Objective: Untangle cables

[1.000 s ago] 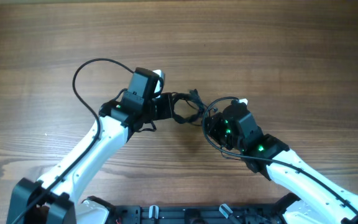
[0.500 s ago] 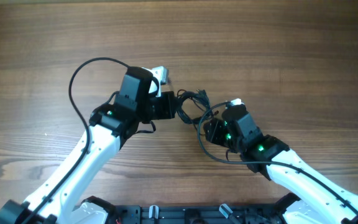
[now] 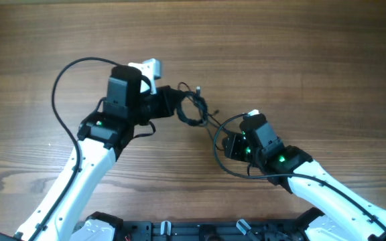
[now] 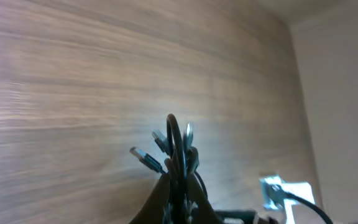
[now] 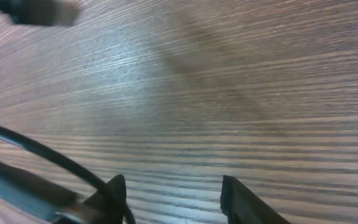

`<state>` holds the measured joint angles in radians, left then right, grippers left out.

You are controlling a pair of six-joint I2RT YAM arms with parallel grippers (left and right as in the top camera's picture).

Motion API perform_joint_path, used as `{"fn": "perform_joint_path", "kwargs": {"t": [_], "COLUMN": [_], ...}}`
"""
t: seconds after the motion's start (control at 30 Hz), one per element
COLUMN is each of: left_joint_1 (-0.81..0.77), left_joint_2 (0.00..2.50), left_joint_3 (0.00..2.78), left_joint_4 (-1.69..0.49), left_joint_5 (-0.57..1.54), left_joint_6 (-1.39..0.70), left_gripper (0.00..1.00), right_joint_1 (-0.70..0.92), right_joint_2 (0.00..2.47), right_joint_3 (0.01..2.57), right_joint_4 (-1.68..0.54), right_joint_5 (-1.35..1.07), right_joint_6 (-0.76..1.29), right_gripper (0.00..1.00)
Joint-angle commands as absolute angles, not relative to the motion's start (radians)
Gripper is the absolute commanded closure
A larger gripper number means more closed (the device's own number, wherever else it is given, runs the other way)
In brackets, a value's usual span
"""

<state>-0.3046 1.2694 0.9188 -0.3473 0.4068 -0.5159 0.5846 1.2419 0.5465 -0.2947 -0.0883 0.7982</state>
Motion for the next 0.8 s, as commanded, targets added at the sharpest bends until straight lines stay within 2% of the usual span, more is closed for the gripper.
{"fn": "perform_joint_path", "kwargs": {"t": [0.0,0.27,0.33,0.5,0.63,0.77], "left_joint_1": [-0.245,-0.237,-0.237,-0.238,-0.238,-0.238], "left_joint_2": [1.243,1.243,1.243,1.244,1.244,1.244], "left_joint_3": [0.935,0.935,0.935,0.935,0.935,0.935], "left_joint_4": [-0.328,-0.329,-0.331,-0.368,-0.392,-0.433], "left_joint_5": [0.313,0.313,0.313,0.312,0.263,0.204], "left_joint_6": [-0.594,-0.664,-0.664,-0.664,-0.663,-0.664], "left_gripper": [0.96,0.96,0.96,0.96,0.96,0.96], "right_joint_1": [0.56,0.559,0.559,0.559,0.559,0.559], "right_joint_2": [1.245,1.245,1.245,1.245,1.245,1.246], "right_joint_3": [0.542,0.542,0.542,0.542,0.542,0.542], "right_joint_4": [-0.316,-0.26,-0.211,-0.049,0.068,0.091], "right_joint_5": [-0.075,-0.081,-0.143,-0.402,-0.586,-0.588], "right_joint_6": [0.789,0.789,0.788,0.761,0.513,0.388], "right_gripper": [0.44,0.26,0.19,0.08,0.09,0.09]}}
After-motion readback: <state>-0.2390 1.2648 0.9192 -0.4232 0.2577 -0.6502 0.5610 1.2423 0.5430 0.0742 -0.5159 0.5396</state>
